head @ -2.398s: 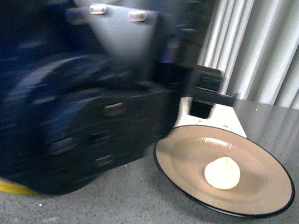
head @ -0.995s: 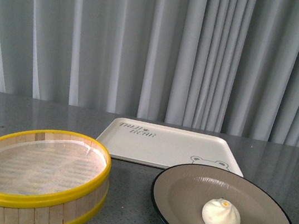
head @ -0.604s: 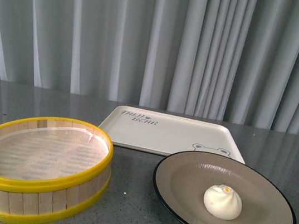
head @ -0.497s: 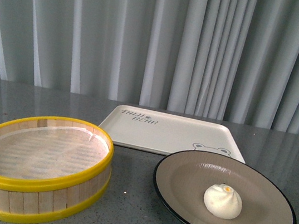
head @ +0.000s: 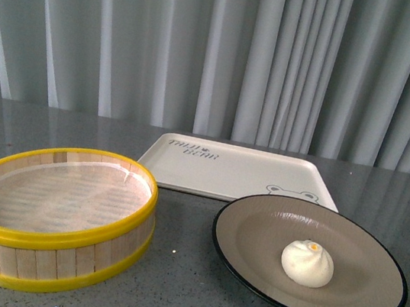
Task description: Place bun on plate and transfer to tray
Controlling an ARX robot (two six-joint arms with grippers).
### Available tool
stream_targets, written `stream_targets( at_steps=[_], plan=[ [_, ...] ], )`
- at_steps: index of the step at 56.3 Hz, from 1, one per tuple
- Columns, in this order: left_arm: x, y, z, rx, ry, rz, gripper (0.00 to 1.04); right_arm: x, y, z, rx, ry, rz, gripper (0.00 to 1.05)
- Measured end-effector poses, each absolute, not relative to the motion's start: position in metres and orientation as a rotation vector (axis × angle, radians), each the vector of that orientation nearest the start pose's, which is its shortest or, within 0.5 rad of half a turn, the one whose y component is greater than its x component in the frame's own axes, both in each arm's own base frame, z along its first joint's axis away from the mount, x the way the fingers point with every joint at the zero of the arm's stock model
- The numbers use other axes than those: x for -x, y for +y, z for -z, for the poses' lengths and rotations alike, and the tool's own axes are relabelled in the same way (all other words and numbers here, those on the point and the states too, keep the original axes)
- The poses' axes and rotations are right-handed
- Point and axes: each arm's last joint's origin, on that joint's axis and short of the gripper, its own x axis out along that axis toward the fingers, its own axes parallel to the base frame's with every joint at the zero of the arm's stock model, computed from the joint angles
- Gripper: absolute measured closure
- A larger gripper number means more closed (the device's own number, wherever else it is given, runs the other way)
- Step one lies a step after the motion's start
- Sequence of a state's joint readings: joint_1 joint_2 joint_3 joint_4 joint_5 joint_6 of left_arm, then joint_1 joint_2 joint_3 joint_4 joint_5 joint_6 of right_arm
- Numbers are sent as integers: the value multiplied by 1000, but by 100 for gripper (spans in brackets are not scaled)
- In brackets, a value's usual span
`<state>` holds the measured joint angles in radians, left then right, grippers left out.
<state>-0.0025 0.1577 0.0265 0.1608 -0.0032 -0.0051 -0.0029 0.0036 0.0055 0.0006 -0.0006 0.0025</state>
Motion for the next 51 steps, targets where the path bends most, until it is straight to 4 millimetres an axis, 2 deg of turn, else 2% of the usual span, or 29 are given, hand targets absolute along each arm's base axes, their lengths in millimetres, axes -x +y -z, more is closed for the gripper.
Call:
stream_targets(
  at_steps=[7,19,49,51],
  plan=[
    [-97,0,-172,5,-17,0,101,-98,0,-165,-2,-2,2,8],
    [-96,0,-172,5,-23,1,99,-98,0,-165,-2,-2,2,8],
    [-96,0,-172,5,-23,1,8,-98,0,-165,-2,-2,2,8],
    [-96,0,-172,4,-23,1,5,-98,0,-165,-2,-2,2,8]
  ],
)
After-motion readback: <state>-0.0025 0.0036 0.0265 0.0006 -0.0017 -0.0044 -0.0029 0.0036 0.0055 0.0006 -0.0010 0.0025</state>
